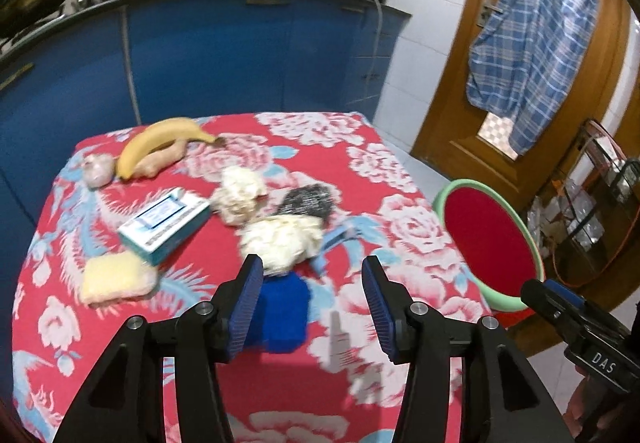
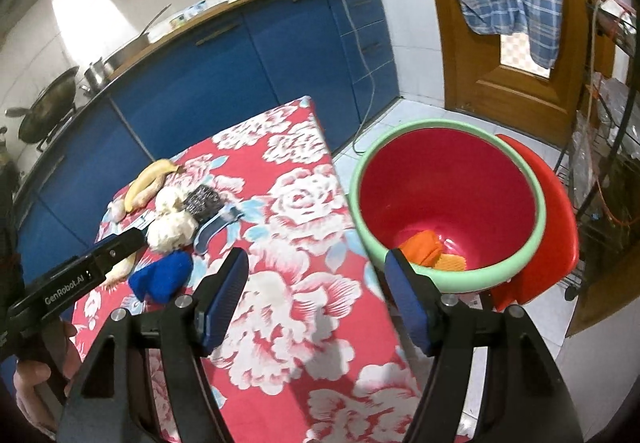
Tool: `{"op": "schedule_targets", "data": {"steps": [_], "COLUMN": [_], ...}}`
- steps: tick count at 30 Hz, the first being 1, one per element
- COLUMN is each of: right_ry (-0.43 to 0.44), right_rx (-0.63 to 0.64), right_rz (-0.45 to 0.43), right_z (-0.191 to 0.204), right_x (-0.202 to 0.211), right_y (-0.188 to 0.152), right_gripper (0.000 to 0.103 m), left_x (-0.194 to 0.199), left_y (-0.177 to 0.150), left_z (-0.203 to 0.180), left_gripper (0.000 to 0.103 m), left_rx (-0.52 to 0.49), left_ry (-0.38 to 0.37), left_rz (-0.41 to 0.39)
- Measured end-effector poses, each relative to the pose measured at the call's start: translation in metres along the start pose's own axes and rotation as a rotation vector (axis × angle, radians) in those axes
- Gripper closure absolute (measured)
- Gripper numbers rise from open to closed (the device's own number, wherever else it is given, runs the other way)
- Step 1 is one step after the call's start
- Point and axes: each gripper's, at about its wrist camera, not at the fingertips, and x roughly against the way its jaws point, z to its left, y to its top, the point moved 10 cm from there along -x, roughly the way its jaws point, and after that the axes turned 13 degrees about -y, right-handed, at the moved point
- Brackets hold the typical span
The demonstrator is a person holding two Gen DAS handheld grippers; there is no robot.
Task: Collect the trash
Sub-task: 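Move both tools back to the table and lower the left tool onto the blue knitted cloth, then close the left tool on the blue knitted cloth and lift it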
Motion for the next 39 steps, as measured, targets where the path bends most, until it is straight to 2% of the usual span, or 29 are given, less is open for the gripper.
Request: {"op": "schedule_targets", "data": {"steps": [10, 23, 29, 31, 36, 39], "right_ry": [0.021, 0.009, 0.009, 0.009, 0.012, 0.015], "right_rx": [0.057, 0.070, 0.081, 0.086, 0.094, 0.101], "right_rz": [0.039, 0.077, 0.088, 0.091, 0.094, 0.097], "right_z": [0.029, 0.035, 0.040, 0.042, 0.047, 0.052], "right_x": [-0.012, -0.024, -0.028, -0.028, -0.029, -0.029], "right_y": [-0.011, -0.018, -0.021, -0.021, -0.022, -0.022], "right_gripper": [0.031, 0.031, 0.031, 0.031, 0.031, 0.031], "left_x": [-0.009, -0.040, -0.046, -0.046, -0.042, -0.037], "left_y": [-0.023, -0.051, -0.053, -0.052, -0.051, -0.049], "left_z": [0.042, 0.051, 0.050, 0.049, 0.048, 0.049], "left_gripper": [0.050, 0.050, 0.050, 0.065, 0.076, 0.078], "left_rx": [0.086, 0.122, 0.115, 0.110, 0.108, 0.102], "left_ry": [0.041, 0.017, 0.004, -0.014, -0.050, -0.057], "left_rz": [0.050, 0.144, 0.139, 0.130, 0.116, 0.102]}}
